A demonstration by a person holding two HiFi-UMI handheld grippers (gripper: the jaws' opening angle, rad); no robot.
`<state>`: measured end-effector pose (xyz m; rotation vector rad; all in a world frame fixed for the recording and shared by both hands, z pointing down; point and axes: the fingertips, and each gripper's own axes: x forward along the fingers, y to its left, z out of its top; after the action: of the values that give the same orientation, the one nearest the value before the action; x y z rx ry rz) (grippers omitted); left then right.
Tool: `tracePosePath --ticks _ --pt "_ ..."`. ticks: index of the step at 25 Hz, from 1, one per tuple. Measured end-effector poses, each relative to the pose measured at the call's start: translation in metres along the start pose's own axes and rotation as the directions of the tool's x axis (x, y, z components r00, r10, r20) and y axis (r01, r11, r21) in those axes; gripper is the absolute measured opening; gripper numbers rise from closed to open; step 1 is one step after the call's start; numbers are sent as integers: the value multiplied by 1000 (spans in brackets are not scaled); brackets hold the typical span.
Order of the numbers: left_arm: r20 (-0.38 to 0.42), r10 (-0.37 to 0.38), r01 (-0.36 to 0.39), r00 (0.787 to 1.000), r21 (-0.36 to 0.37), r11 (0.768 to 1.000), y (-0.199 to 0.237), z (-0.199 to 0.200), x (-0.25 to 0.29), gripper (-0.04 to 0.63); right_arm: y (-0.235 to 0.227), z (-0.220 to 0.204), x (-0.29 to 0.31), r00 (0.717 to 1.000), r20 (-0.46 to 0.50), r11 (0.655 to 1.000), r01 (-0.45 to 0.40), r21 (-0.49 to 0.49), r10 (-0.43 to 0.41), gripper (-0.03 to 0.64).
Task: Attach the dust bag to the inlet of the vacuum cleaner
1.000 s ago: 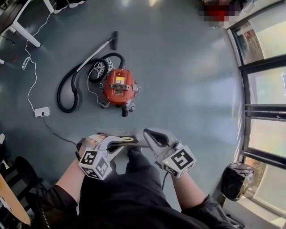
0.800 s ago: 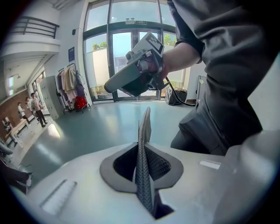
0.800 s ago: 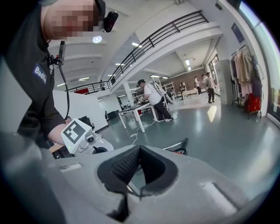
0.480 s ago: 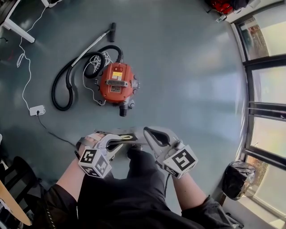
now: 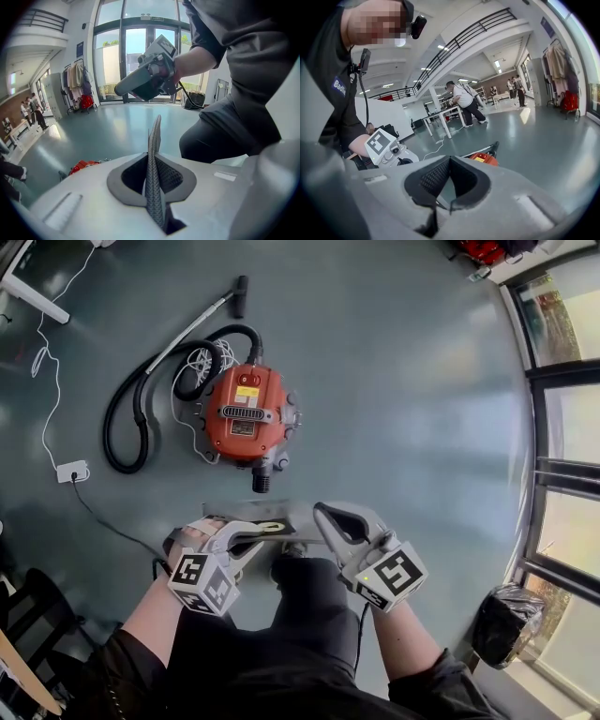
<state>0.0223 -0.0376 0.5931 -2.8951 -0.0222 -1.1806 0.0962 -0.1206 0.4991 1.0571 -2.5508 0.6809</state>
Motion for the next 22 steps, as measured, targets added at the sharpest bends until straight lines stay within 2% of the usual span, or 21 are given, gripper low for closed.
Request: tracePosePath --ticks 8,22 --pt "11 -9 9 1000 -13 1000 6 -51 47 42 -25 -46 44 1000 -14 1000 -14 -11 14 -8" --pt "72 -7 8 997 -12 1000 11 -110 107 41 -66 -111 99 1000 -20 998 -8 -58 6 -8"
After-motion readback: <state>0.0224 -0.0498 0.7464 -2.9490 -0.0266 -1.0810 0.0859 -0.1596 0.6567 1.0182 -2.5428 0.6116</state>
